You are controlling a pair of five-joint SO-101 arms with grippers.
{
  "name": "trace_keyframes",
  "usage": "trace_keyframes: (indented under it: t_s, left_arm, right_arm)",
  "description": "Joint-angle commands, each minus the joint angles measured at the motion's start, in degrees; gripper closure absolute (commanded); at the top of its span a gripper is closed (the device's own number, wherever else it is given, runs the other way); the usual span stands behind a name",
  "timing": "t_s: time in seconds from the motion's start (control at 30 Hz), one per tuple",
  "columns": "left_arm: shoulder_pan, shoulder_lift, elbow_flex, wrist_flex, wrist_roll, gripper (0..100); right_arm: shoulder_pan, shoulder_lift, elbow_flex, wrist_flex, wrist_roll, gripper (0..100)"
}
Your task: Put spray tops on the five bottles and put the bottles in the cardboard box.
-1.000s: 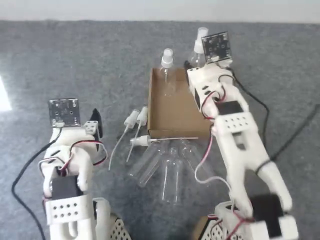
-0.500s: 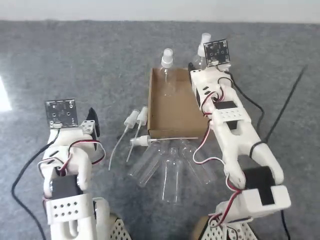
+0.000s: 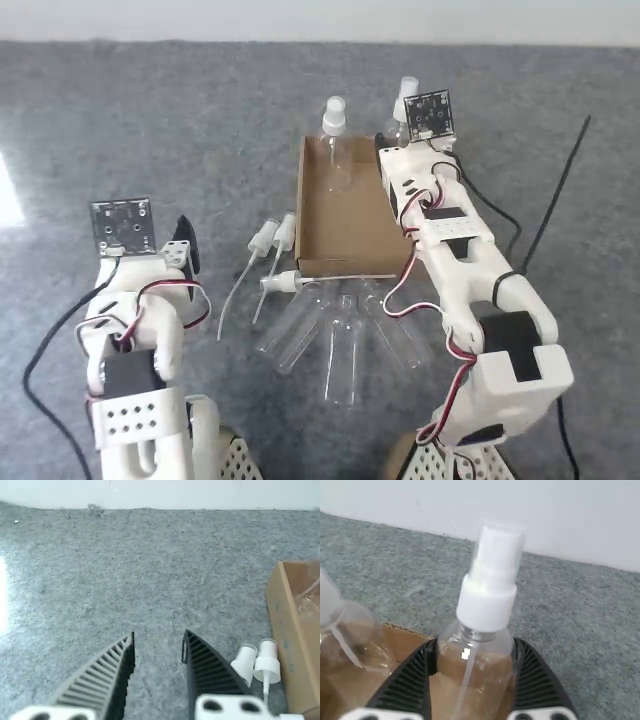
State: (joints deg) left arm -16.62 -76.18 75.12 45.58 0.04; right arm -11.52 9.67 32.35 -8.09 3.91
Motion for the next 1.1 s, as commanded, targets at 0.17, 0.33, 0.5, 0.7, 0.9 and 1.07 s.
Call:
trace_keyframes:
  t_s: [0.17, 0.33, 0.5, 0.7, 0.9, 1.07]
  left_arm:
    - [0.1, 0.4, -0.4, -1.5, -0.5, 86]
    - [0.1, 0.4, -0.3, -1.5, -0.5, 86]
    - [0.1, 0.4, -0.3, -1.4, -0.5, 86]
    - [0.1, 0.4, -0.3, -1.4, -0.5, 86]
    - [0.1, 0.4, -0.3, -1.5, -0.5, 86]
    - [0.1, 0.4, -0.3, -1.5, -0.5, 86]
  right_arm:
    - [0.0, -0.6, 0.3, -1.2, 0.9, 99.1]
    - [0.0, -0.6, 0.3, -1.2, 0.9, 99.1]
    - [0.0, -0.6, 0.3, -1.2, 1.0, 99.1]
    - [0.0, -0.6, 0.3, -1.3, 1.0, 91.9]
    - [0.0, -0.6, 0.3, -1.1, 1.0, 81.7]
    - [0.0, -0.6, 0.3, -0.9, 1.0, 78.4]
